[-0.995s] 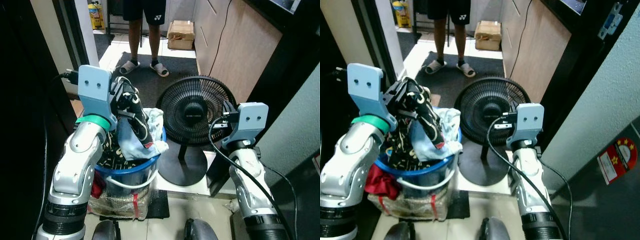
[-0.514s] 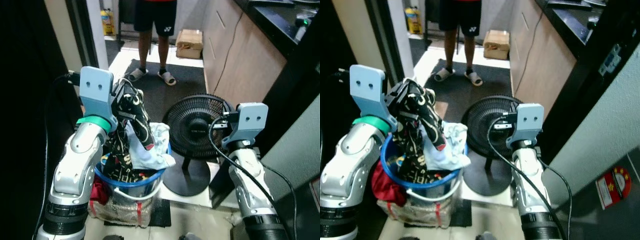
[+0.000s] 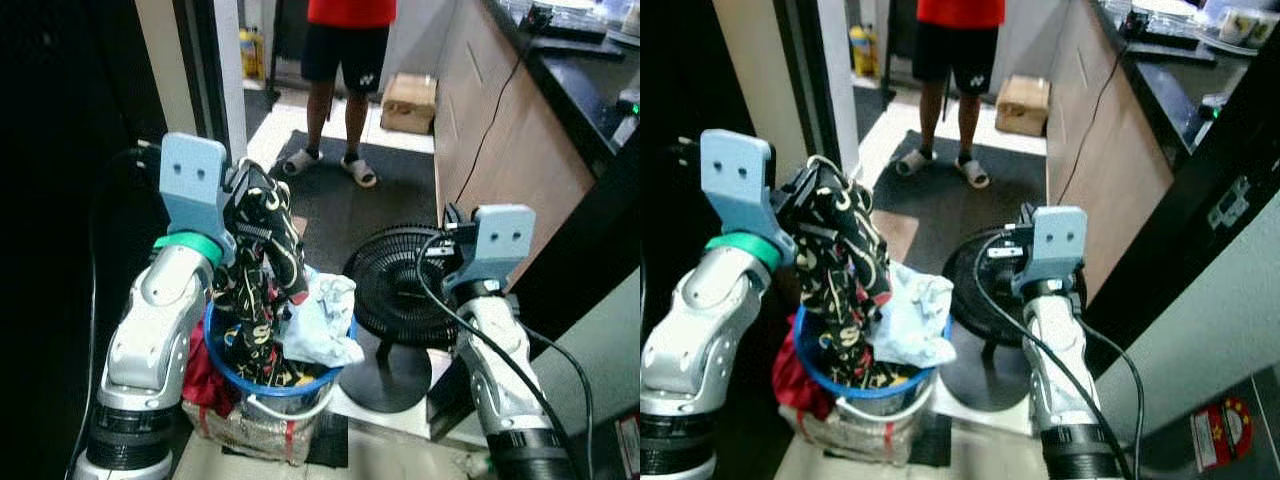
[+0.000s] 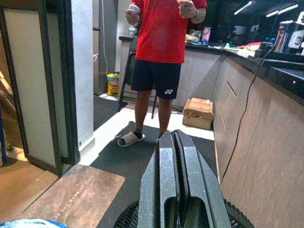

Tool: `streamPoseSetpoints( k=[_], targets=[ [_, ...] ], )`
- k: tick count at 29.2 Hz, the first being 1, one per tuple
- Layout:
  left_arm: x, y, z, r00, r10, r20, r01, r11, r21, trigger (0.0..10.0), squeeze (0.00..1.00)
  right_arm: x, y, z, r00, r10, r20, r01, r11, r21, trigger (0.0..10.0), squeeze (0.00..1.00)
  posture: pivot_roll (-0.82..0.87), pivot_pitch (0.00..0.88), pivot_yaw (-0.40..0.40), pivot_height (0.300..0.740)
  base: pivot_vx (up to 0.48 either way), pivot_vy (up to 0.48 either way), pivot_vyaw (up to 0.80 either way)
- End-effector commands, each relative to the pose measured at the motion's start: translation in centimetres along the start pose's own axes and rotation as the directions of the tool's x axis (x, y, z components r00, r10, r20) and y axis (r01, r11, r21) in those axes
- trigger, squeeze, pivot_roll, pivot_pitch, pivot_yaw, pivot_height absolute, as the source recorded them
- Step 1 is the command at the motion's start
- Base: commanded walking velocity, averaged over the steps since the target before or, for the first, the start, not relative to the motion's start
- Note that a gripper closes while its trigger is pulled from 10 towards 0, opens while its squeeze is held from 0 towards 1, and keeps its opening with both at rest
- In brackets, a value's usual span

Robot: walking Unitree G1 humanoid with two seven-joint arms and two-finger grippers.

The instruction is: Clothes washing

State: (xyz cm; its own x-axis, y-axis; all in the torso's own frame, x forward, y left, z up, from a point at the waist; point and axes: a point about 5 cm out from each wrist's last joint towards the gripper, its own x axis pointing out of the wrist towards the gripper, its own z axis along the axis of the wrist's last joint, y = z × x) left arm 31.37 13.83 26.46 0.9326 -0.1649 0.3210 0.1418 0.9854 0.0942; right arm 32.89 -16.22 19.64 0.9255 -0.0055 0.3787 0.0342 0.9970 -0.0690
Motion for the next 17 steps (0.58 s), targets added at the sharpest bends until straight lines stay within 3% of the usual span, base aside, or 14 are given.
streamPoseSetpoints(
  k=[1, 8, 11, 17],
  targets=[
    [0.0, -0.1, 0.5, 0.999, -0.005, 0.033, 0.005, 1.0, 0.001, 10.0, 0.0, -0.1, -0.2, -0.1, 1.0, -0.008, -0.009, 0.008, 1.0, -0.005, 10.0, 0.0, 0.11, 0.0, -0.011, 0.74, 0.0, 0.0, 0.0],
    [0.1, -0.2, 0.5, 1.0, -0.008, 0.03, 0.008, 1.0, -0.002, 10.0, 0.0, 0.0, -0.3, -0.1, 1.0, -0.026, -0.016, 0.026, 1.0, -0.009, 10.0, 0.0, 0.11, 0.0, -0.009, 0.74, 0.0, 0.0, 0.0],
    [0.2, -0.4, 0.4, 0.999, -0.02, 0.027, 0.02, 1.0, -0.009, 10.0, 0.0, 0.6, -1.6, 0.0, 0.991, -0.131, -0.033, 0.131, 0.991, -0.009, 10.0, 0.0, 0.11, 0.0, -0.005, 0.74, 0.0, 0.0, -0.68],
    [0.3, -0.4, 0.4, 0.999, -0.024, 0.028, 0.025, 1.0, -0.008, 10.0, 0.0, 0.8, -2.2, 0.0, 0.984, -0.175, -0.037, 0.176, 0.984, 0.022, 10.0, 0.0, 0.11, 0.0, -0.004, 0.74, 0.0, 0.0, -0.8]
  ],
)
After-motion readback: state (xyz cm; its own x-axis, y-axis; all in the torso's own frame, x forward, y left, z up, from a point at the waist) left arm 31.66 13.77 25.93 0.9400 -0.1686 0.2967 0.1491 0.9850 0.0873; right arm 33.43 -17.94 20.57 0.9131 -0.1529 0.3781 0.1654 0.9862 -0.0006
